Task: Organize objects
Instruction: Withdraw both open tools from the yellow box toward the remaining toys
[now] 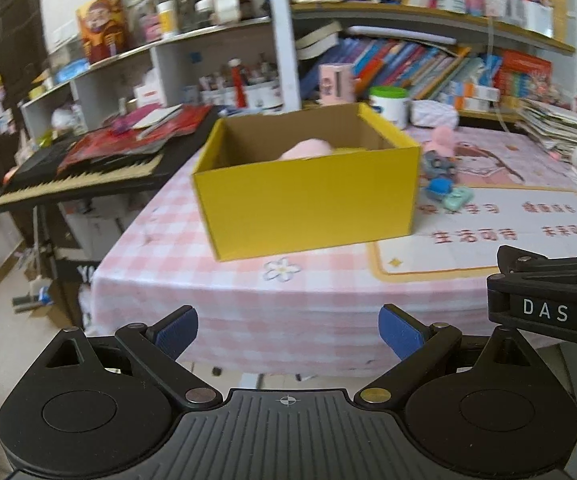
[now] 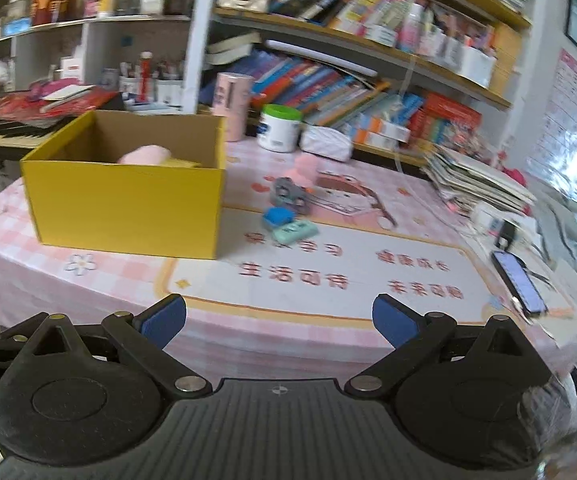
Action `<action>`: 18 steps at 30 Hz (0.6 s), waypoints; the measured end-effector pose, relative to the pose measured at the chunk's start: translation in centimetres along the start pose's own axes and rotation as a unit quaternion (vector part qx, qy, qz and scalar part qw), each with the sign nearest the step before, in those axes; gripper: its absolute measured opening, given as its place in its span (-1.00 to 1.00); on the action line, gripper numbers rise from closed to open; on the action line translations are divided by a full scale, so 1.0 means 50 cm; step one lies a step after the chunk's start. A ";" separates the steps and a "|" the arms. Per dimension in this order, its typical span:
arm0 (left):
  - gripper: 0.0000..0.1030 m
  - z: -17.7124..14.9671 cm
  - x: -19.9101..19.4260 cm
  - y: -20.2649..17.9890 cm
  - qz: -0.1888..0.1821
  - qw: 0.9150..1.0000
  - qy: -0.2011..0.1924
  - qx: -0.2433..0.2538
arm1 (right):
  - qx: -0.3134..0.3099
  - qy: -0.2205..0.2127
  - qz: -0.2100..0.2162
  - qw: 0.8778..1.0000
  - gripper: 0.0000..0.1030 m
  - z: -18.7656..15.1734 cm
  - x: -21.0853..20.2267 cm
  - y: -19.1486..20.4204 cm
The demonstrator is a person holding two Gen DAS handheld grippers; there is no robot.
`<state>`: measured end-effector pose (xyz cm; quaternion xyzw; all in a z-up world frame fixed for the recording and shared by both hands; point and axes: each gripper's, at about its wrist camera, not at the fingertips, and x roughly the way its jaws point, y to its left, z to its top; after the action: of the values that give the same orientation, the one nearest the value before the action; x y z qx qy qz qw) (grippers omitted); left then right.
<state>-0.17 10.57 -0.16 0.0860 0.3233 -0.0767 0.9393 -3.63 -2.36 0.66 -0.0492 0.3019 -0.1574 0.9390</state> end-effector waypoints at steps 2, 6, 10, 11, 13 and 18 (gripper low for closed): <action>0.91 0.005 0.002 -0.012 -0.011 1.000 -0.002 0.007 | 0.007 -0.001 -0.012 1.000 0.96 -0.003 -0.002 -0.016; 0.91 0.014 0.007 -0.047 -0.032 0.999 -0.006 0.027 | 0.024 0.006 -0.035 0.999 0.96 -0.011 0.001 -0.053; 0.91 0.025 0.013 -0.079 -0.051 0.998 -0.011 0.041 | 0.038 0.019 -0.056 0.998 0.96 -0.014 0.011 -0.088; 0.91 0.027 0.015 -0.085 -0.055 0.998 -0.011 0.041 | 0.039 0.022 -0.060 0.997 0.96 -0.016 0.013 -0.096; 0.91 0.031 0.020 -0.097 -0.064 0.997 -0.009 0.042 | 0.040 0.025 -0.068 0.997 0.96 -0.018 0.017 -0.109; 0.91 0.040 0.030 -0.131 -0.079 0.995 -0.008 0.052 | 0.049 0.031 -0.083 0.995 0.96 -0.017 0.028 -0.143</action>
<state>0.87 3.62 -0.28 0.1083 0.3167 -0.1685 0.9271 -4.95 -9.57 0.52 -0.0235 0.3176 -0.2509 0.9141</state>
